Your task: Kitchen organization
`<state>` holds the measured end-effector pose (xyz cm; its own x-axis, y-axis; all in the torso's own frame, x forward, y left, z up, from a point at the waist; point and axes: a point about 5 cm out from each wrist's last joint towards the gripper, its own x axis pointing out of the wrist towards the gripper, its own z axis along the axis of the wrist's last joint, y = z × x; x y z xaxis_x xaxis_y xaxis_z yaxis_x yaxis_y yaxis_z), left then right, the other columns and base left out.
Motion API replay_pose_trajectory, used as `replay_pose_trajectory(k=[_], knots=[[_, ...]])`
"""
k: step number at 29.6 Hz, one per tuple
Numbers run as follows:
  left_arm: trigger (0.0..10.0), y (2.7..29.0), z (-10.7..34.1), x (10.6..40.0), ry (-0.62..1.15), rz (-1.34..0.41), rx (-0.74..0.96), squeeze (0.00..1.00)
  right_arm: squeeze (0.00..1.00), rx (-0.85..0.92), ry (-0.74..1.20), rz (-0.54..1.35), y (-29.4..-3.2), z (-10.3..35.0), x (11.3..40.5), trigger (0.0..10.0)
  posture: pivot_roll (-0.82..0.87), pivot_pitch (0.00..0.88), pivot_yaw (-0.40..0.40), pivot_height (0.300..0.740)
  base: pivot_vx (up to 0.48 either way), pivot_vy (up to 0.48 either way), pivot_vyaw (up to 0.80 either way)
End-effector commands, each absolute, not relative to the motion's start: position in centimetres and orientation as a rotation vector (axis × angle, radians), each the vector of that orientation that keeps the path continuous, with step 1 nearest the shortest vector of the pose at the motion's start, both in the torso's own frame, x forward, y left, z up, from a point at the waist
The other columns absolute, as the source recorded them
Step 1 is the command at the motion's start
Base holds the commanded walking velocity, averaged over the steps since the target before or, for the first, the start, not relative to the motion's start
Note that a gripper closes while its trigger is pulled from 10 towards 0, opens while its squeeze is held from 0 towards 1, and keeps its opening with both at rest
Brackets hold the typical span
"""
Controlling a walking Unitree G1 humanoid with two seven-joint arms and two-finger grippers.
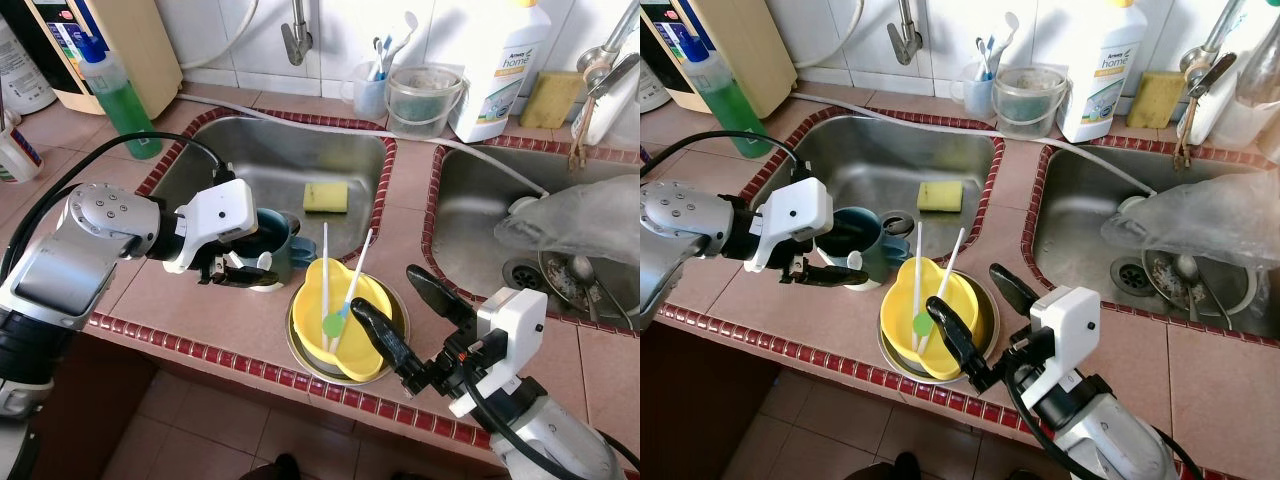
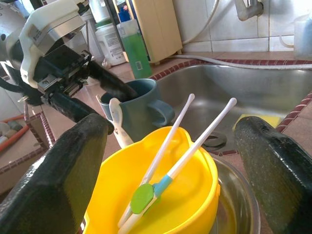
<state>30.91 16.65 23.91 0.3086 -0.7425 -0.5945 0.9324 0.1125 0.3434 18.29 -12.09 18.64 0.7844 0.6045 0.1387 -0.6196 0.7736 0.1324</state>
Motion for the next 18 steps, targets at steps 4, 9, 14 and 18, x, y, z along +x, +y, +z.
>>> replay_pose_trajectory(k=[4,9,14,18], knots=[[0.0,16.53,24.39,30.58,0.305,-1.287,0.812,0.0,0.0,0.171,-0.095,0.677,-11.94,18.84,18.07,10.0,-0.14,0.172,0.108,0.74,0.0,0.0,0.0],[0.0,16.3,24.62,30.68,0.301,-1.305,0.825,0.0,0.0,0.174,-0.097,0.674,-12.0,18.89,18.1,10.0,-0.14,0.179,0.106,0.74,0.0,0.0,0.0],[0.0,16.03,24.73,30.76,0.295,-1.318,0.835,0.0,0.0,0.183,-0.097,0.669,-11.99,18.93,18.16,10.0,-0.14,0.184,0.108,0.74,0.0,0.0,0.0],[0.0,15.97,24.61,30.79,0.294,-1.324,0.841,0.0,0.0,0.186,-0.093,0.671,-11.95,18.92,18.08,10.0,-0.14,0.187,0.11,0.74,0.0,0.0,0.0]])
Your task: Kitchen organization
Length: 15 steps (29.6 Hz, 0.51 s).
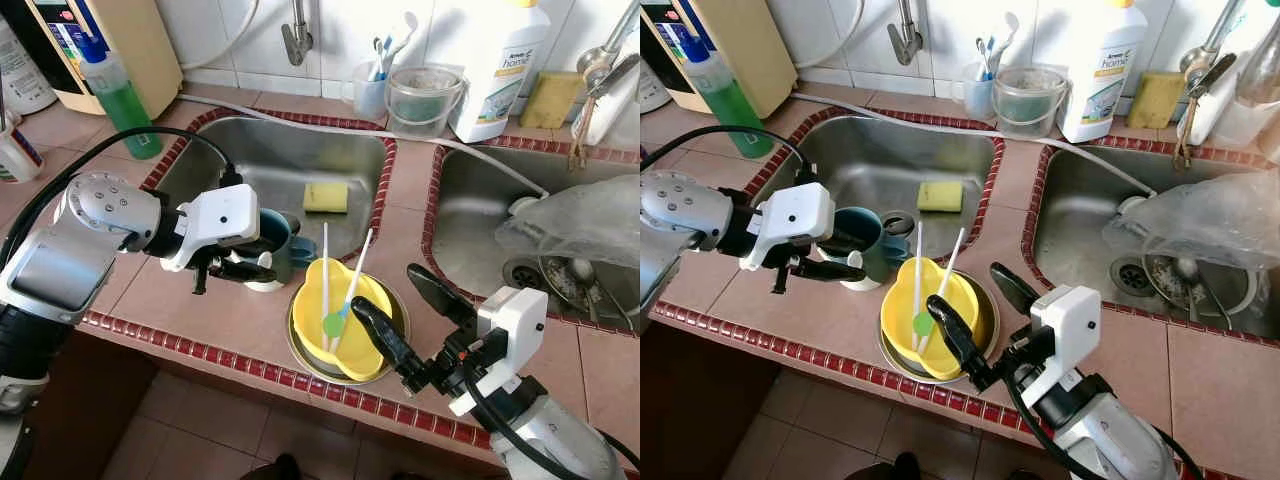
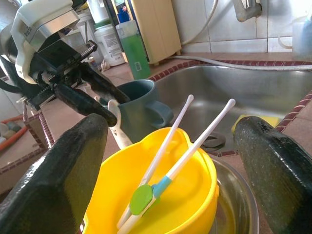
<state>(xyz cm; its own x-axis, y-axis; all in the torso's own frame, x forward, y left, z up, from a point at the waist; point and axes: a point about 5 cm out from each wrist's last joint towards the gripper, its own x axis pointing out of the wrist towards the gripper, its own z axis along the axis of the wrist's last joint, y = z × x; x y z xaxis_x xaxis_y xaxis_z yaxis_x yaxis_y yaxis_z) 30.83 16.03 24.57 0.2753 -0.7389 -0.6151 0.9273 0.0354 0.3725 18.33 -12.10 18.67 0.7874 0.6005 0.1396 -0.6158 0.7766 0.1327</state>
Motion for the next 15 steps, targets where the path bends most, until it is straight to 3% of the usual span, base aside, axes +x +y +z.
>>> replay_pose_trajectory(k=[1,15], knots=[[0.0,15.9,24.44,30.8,0.296,-1.327,0.842,0.0,0.0,0.191,-0.087,0.68,-11.88,18.87,17.95,10.0,-0.14,0.19,0.111,0.74,0.0,0.0,0.0],[0.0,15.83,24.08,30.88,0.315,-1.34,0.844,0.0,0.0,0.205,-0.07,0.722,-11.55,18.87,17.54,10.0,-0.14,0.197,0.109,0.74,0.0,0.0,0.0]])
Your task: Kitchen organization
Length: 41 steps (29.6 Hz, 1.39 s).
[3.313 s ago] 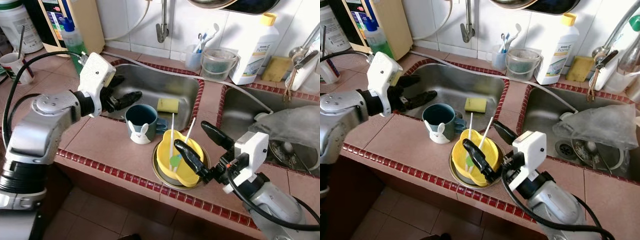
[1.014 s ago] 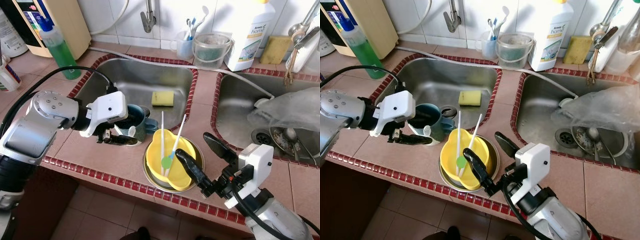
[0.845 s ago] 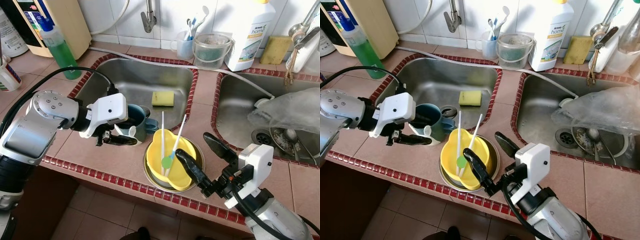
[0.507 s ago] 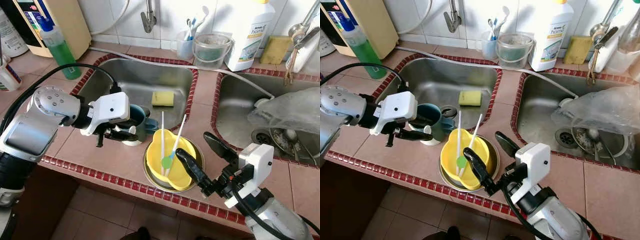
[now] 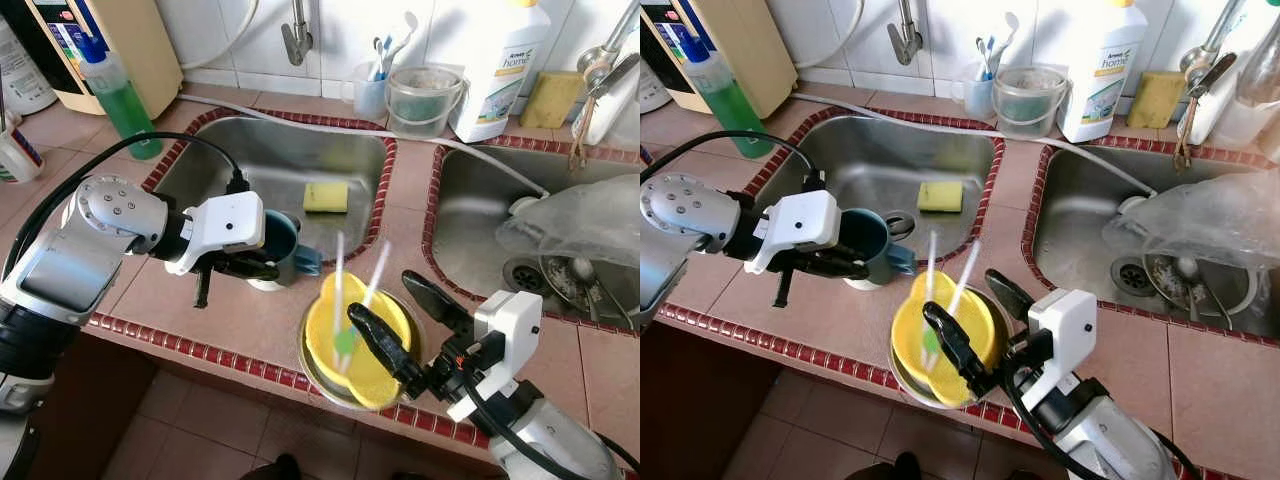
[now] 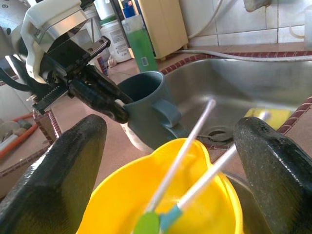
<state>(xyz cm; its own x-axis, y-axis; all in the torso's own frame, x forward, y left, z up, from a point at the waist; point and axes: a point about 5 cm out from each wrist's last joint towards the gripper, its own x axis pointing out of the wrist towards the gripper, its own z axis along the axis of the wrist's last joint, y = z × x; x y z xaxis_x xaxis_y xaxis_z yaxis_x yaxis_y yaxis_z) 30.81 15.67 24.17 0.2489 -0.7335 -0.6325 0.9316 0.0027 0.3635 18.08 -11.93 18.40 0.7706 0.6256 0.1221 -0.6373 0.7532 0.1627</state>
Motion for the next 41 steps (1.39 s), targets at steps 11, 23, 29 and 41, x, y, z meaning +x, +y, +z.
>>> replay_pose_trajectory(k=[11,23,29,41], knots=[[0.0,16.0,24.2,31.2,0.309,-1.307,0.847,0.0,0.0,0.205,-0.076,0.719,-11.5,18.9,17.7,10.0,-0.13,0.196,0.108,0.74,0.0,0.0,0.0],[10.0,16.1,24.6,33.3,0.213,-1.056,0.721,0.0,0.0,0.205,-0.091,0.71,-11.5,18.9,18.0,10.0,-0.14,0.175,0.109,0.74,0.0,0.0,0.0],[10.0,16.1,25.5,34.3,0.079,-0.877,0.583,0.0,0.0,0.2,-0.119,0.693,-11.5,19.2,18.6,10.0,-0.15,0.152,0.104,0.74,0.0,0.0,0.0],[10.0,15.6,24.1,34.4,-0.04,-0.68,0.344,0.0,0.0,0.202,-0.203,0.625,-11.4,20.3,21.3,10.0,-0.15,0.091,0.067,0.74,0.0,0.0,0.0]])
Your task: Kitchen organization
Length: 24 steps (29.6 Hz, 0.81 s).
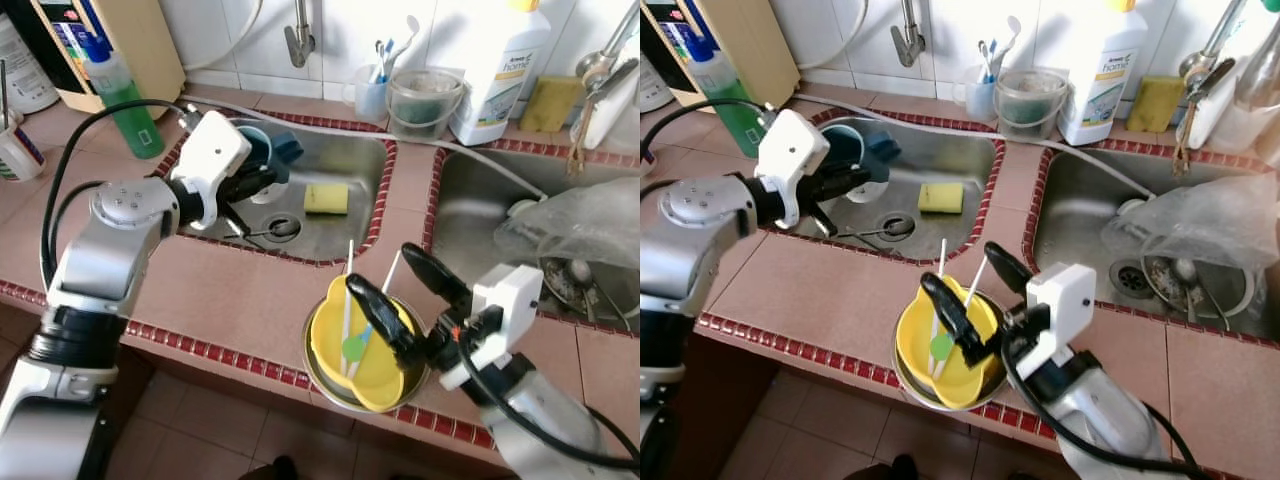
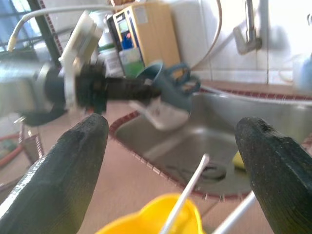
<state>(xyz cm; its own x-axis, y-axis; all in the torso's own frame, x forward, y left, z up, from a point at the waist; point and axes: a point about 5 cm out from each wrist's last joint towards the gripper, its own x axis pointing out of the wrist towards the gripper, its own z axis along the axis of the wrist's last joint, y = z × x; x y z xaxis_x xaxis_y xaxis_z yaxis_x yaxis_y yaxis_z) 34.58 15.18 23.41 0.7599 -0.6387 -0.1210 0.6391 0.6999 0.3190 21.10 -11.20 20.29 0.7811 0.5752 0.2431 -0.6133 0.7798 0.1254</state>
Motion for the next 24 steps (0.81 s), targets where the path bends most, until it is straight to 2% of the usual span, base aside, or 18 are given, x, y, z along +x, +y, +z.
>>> replay_pose_trajectory(k=[1,8,13,24], knots=[[10.0,15.5,23.9,34.4,-0.04,-0.671,0.332,0.0,0.0,0.205,-0.21,0.617,-11.3,20.4,21.5,10.0,-0.15,0.088,0.065,0.74,0.0,0.0,0.0],[10.0,15.5,22.5,35.2,-0.046,-0.603,0.272,0.0,0.0,0.229,-0.253,0.581,-11.1,21.5,22.6,10.0,-0.15,0.08,0.054,0.74,0.0,0.0,0.0],[10.0,15.8,21.4,36.9,-0.029,-0.517,0.233,0.0,0.0,0.242,-0.264,0.561,-11.1,22.0,22.9,10.0,-0.16,0.088,0.054,0.74,0.0,0.0,0.0],[10.0,15.4,20.2,39.3,0.017,-0.466,0.27,0.0,0.0,0.242,-0.241,0.496,-11.3,22.1,22.5,10.0,-0.21,0.12,0.072,0.74,0.0,0.0,0.0]])
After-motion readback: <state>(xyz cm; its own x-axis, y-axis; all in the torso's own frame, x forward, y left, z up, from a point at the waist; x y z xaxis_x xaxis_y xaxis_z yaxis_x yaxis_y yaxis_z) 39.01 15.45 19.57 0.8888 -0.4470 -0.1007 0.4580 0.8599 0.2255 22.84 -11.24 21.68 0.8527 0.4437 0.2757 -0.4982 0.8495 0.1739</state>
